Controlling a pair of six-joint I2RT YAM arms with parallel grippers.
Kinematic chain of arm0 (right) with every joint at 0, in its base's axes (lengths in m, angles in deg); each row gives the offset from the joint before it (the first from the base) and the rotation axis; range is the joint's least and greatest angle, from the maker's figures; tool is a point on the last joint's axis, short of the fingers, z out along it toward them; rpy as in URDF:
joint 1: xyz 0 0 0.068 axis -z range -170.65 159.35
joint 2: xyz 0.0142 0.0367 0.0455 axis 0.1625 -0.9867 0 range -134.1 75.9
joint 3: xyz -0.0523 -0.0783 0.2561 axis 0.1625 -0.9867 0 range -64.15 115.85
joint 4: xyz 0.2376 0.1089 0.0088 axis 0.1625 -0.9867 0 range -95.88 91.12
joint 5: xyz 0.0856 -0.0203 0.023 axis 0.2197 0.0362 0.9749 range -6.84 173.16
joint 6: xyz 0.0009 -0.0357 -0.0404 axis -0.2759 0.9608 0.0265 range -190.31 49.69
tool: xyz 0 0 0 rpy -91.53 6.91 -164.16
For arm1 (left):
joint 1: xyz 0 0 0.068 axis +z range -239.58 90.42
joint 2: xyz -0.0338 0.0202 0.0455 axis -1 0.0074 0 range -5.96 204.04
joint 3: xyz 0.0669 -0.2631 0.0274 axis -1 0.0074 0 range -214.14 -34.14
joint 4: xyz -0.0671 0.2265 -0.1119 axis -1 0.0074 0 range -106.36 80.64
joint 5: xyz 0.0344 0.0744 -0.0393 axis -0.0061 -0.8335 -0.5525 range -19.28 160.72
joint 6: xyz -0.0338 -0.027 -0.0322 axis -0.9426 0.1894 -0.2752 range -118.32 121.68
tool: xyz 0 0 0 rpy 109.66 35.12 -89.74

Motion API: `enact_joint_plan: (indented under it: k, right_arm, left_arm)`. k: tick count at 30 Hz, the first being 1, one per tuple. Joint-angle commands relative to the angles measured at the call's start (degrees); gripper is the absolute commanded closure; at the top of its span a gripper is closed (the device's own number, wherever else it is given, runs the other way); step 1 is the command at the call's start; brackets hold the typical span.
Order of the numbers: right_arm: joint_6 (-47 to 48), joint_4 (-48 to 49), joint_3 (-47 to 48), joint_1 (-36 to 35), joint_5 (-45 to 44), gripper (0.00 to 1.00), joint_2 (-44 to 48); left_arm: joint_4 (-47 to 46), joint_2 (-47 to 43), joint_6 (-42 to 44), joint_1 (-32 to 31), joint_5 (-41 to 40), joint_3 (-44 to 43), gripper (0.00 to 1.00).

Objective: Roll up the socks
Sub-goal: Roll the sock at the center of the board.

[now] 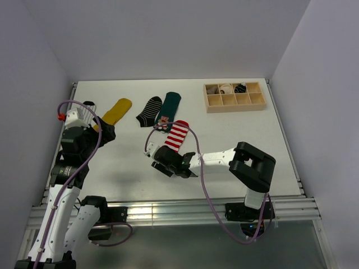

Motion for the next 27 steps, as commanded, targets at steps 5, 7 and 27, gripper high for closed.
enact_joint_plan:
  k: [5,7,27]
  right_arm:
    - [-1.22,0.00,-1.52,-0.40,-2.48,0.47,-1.58]
    - [-1.83,-0.18,-1.70,-0.48,-3.96,0.47,-2.36]
    - [-2.62,-1.32,1.46,-1.45,-1.09,1.00,-1.32]
  left_arm:
    - [-2.11,-0.17,0.47,0.33,0.71,-0.11,0.02]
    - [-2.20,-0.16,0.47,0.33,0.71,-0.11,0.02]
    - [-2.20,0.89,0.47,0.42,1.23,-0.20,0.02]
